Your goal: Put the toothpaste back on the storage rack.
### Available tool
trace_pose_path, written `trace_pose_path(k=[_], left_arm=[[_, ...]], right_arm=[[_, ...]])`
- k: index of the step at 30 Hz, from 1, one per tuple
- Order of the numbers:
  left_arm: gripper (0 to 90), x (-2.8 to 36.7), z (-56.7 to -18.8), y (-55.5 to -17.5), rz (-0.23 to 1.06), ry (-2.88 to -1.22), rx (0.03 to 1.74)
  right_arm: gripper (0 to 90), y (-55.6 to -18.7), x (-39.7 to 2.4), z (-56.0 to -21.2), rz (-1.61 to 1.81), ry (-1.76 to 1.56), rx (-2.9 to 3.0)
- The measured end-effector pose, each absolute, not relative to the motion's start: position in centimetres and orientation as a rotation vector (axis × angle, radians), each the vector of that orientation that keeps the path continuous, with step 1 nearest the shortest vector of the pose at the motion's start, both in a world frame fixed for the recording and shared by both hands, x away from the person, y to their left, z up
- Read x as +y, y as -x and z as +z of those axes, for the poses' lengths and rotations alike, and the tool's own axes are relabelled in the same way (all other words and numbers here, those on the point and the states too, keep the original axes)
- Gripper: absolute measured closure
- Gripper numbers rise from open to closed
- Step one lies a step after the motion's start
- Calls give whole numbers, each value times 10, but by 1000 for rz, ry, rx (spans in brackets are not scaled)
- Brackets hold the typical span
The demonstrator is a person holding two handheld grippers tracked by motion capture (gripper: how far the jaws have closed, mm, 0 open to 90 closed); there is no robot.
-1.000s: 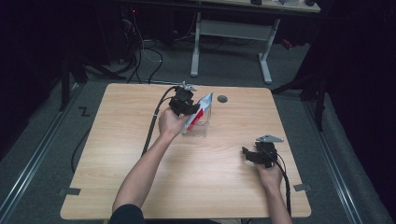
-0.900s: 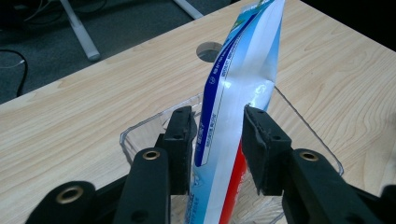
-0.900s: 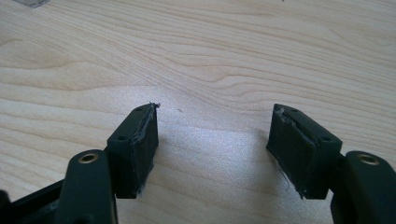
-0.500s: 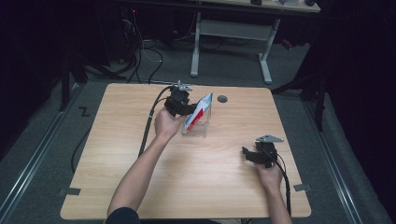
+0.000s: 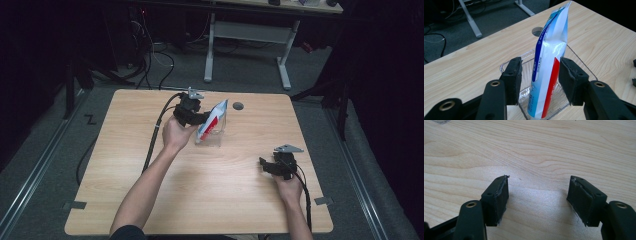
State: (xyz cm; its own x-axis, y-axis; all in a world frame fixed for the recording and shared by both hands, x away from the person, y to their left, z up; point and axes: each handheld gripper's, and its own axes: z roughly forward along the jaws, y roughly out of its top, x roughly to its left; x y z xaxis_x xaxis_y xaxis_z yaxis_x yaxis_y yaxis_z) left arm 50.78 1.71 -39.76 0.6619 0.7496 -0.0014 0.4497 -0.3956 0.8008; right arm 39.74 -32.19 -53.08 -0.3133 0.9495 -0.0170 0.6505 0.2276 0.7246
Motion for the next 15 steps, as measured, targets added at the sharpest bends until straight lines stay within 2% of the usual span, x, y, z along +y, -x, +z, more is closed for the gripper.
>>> trace_pose_path(k=[15], left_arm=[[534, 33, -397, -502, 476, -2031, 951]], right_arm=[[333, -397, -322, -531, 863, -1468, 2046]])
